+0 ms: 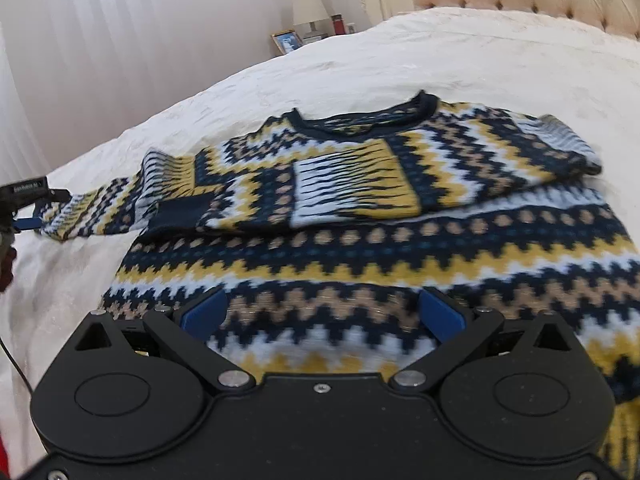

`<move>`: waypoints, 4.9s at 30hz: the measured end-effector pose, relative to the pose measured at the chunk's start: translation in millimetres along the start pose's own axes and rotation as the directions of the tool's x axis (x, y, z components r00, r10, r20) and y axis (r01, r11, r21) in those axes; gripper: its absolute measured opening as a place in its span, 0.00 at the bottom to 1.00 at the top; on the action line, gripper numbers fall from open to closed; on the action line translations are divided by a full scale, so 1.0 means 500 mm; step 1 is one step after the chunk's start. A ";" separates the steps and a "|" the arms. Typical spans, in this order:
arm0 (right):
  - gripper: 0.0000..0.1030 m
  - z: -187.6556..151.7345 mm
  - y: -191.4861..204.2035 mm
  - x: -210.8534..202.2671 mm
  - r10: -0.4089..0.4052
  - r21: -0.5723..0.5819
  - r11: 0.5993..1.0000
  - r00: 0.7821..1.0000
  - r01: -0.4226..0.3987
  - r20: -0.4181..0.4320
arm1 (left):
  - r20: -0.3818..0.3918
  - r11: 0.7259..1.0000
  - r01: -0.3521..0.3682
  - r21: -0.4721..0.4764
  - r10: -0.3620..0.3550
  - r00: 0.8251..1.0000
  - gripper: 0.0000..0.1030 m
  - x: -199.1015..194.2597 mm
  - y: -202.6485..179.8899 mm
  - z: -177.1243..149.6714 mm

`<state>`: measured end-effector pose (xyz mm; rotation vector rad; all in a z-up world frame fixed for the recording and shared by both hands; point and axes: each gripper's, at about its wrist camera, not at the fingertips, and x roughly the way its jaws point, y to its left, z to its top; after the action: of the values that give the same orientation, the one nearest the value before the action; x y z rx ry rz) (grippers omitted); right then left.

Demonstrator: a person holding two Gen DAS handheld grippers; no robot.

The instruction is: Fold small clothes

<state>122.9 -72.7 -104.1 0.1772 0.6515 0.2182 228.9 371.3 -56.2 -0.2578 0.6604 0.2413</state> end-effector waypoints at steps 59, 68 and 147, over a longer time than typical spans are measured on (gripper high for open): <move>0.99 -0.039 -0.221 -0.164 -0.031 0.122 0.992 0.999 0.032 -0.014 | -0.273 0.743 0.640 0.198 -0.585 0.764 0.82 -0.033 -0.730 -0.141; 0.99 -0.026 -0.218 -0.145 -0.057 0.105 0.993 0.998 0.060 -0.039 | -0.236 0.741 0.600 0.303 -0.551 0.800 0.83 -0.089 -0.625 -0.177; 0.17 0.204 -0.358 0.104 -0.279 -0.035 0.960 0.959 0.278 -0.055 | -0.093 0.933 0.254 0.255 -0.237 0.967 0.94 0.024 -0.365 -0.125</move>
<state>252.0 -241.3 -95.7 0.0519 0.7248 -0.0398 257.3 181.9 -82.6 -0.0880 0.7054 -0.0969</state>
